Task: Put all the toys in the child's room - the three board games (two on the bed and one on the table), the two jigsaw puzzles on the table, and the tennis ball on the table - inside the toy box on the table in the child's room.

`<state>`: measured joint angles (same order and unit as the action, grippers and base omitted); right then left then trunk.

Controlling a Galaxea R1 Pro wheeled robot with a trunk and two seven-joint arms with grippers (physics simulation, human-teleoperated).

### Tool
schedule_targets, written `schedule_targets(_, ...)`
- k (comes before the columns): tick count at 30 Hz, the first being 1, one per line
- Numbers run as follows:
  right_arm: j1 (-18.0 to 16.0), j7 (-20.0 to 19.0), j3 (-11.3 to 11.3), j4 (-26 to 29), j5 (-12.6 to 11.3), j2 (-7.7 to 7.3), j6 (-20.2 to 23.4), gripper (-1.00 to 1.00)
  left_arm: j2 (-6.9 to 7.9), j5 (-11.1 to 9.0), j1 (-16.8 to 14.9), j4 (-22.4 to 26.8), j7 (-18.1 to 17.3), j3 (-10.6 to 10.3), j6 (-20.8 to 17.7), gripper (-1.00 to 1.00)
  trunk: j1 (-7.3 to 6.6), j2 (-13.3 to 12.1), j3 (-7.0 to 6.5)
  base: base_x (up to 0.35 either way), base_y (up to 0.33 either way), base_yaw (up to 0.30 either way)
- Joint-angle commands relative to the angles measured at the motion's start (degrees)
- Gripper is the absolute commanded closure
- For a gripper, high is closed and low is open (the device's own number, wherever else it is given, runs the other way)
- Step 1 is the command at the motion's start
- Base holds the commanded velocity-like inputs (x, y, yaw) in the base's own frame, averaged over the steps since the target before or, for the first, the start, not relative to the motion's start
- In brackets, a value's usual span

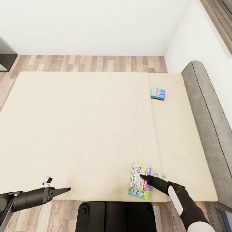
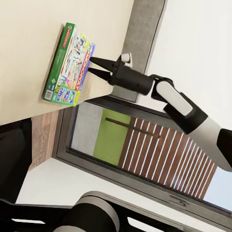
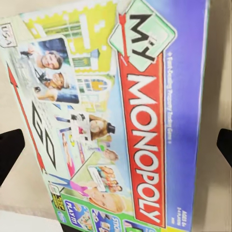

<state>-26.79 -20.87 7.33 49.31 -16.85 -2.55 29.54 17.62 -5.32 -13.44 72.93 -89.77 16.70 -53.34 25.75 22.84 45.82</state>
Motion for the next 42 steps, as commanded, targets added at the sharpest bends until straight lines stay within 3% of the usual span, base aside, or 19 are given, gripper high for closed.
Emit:
schedule_targets(1,0.0,-0.1,0.1,0.2,-0.3,0.03,0.4,-1.00,0.00,0.0,0.0,0.0,-0.2,0.0,-0.6,-1.00,0.03,0.1,0.06,0.000,0.000,0.000)
schedule_targets(14,-0.7,0.7,0.1,3.3,-0.1,0.01,0.8,-1.00,0.04,0.0,0.0,0.0,-0.2,0.0,-0.6,-1.00,0.03,0.1,0.06,0.000,0.000,0.000)
schedule_targets(42,-0.8,1.1,0.1,3.4,-0.3,0.08,0.1,-1.00,-0.04,0.0,0.0,0.0,-0.2,0.0,-0.6,-1.00,0.03,0.1,0.34,0.000,0.000,0.000)
